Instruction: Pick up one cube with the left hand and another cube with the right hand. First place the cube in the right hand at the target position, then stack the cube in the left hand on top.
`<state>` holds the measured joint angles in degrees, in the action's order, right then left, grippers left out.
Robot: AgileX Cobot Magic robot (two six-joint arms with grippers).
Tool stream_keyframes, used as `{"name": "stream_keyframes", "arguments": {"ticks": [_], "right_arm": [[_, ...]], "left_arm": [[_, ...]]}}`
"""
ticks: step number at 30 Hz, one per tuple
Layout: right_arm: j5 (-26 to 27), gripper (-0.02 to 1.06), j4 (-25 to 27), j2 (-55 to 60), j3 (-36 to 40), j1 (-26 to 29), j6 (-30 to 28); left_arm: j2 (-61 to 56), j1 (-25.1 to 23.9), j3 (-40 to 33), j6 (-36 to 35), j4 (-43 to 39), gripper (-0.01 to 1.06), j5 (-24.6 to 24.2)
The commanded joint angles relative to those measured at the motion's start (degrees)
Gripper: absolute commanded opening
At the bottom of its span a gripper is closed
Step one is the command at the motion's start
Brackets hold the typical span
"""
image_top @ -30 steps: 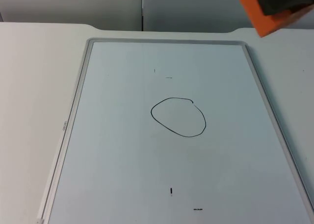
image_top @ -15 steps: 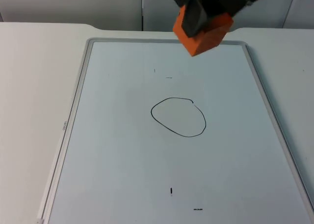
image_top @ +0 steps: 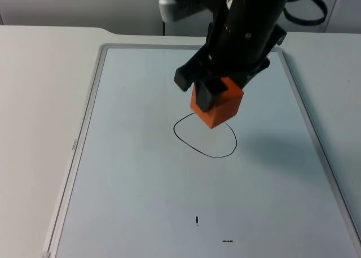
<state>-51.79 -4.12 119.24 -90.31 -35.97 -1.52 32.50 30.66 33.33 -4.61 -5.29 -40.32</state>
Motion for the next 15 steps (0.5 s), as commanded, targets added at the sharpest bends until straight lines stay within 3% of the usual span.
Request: {"name": "stream_keyframes", "arguments": {"ticks": [1, 15], "right_arm": [[1.55, 0.00, -0.23, 1.48, -0.55, 0.19, -0.05], [5.02, 0.00, -0.25, 5.59, -0.64, 0.19, -0.05]], "left_arm": [[-0.44, 0.40, -0.09, -0.36, 0.21, 0.19, 0.75], [-0.44, 0.40, -0.09, -0.36, 0.21, 0.19, 0.75]]}}
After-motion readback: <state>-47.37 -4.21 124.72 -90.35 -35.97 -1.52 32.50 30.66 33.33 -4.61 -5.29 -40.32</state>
